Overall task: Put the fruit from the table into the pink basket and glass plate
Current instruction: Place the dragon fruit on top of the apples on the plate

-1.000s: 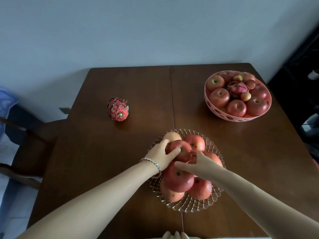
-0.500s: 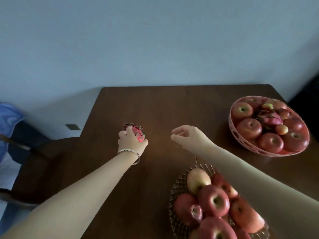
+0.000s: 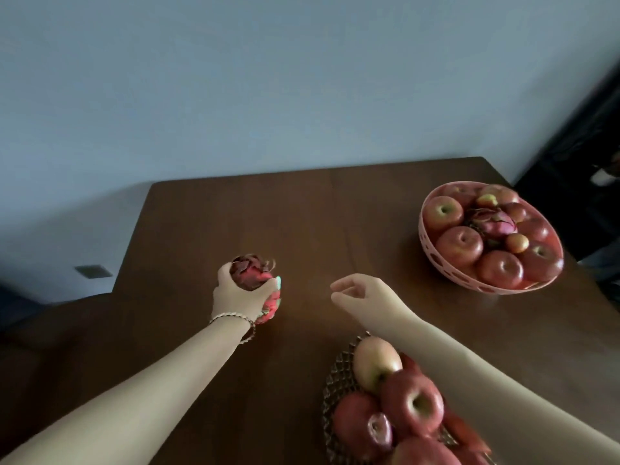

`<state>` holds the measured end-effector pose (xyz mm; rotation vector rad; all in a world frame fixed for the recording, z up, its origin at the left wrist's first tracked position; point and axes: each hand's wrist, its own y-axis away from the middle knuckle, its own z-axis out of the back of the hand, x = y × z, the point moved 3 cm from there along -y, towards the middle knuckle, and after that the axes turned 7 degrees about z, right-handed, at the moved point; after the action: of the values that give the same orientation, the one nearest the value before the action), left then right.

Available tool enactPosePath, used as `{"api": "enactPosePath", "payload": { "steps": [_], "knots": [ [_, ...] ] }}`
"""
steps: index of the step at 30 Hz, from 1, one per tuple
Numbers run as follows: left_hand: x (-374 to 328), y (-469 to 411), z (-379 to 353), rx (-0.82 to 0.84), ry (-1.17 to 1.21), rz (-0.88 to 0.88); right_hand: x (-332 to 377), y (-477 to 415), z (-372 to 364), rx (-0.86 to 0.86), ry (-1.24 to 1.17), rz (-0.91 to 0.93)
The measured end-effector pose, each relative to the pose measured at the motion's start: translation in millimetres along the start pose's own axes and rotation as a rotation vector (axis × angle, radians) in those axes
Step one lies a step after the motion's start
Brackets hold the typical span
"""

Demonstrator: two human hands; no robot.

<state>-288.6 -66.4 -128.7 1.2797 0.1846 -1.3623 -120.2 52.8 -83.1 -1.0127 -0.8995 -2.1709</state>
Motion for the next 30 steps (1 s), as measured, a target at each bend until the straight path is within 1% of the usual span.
{"api": "enactPosePath", "payload": {
  "steps": [1, 3, 5, 8, 9, 11, 13, 15, 16, 18, 21, 23, 24, 25, 27, 30],
  "knots": [
    [-6, 18, -3, 0.053, 0.022, -0.071, 1, 5, 4, -0.007, -0.014, 0.011],
    [-21, 61, -9, 0.088, -0.049, -0.230, 5, 19, 13, -0.024, -0.051, 0.030],
    [-34, 106, -19, 0.140, -0.075, -0.364, 9, 36, 23, -0.024, -0.164, 0.044],
    [-49, 165, -40, 0.196, -0.125, -0.521, 14, 66, 48, 0.022, -0.390, 0.018],
    [-50, 181, -49, 0.200, -0.134, -0.559, 14, 77, 57, 0.036, -0.417, 0.015],
    [-49, 205, -66, 0.234, -0.158, -0.616, 12, 94, 74, 0.010, -0.431, 0.064],
    [-45, 225, -78, 0.317, -0.190, -0.643, 4, 115, 91, -0.037, -0.428, 0.114],
    [-36, 235, -85, 0.409, -0.246, -0.634, -10, 134, 105, -0.052, -0.403, 0.102],
    [-29, 238, -87, 0.419, -0.293, -0.641, -19, 141, 112, -0.060, -0.371, 0.077],
    [-10, 243, -92, 0.371, -0.459, -0.688, -43, 150, 124, -0.085, -0.282, 0.005],
    [28, 238, -103, 0.267, -0.810, -0.756, -76, 158, 125, -0.063, -0.181, -0.163],
    [48, 232, -108, 0.277, -0.945, -0.682, -93, 157, 119, -0.018, -0.144, -0.262],
    [54, 232, -110, 0.289, -0.978, -0.639, -99, 157, 116, -0.007, -0.122, -0.291],
    [57, 230, -110, 0.280, -0.994, -0.633, -103, 155, 111, 0.001, -0.090, -0.297],
    [60, 229, -109, 0.243, -1.011, -0.661, -109, 150, 101, 0.014, -0.002, -0.269],
    [62, 228, -109, 0.230, -1.026, -0.643, -108, 150, 85, 0.049, 0.156, -0.247]
  ]
}}
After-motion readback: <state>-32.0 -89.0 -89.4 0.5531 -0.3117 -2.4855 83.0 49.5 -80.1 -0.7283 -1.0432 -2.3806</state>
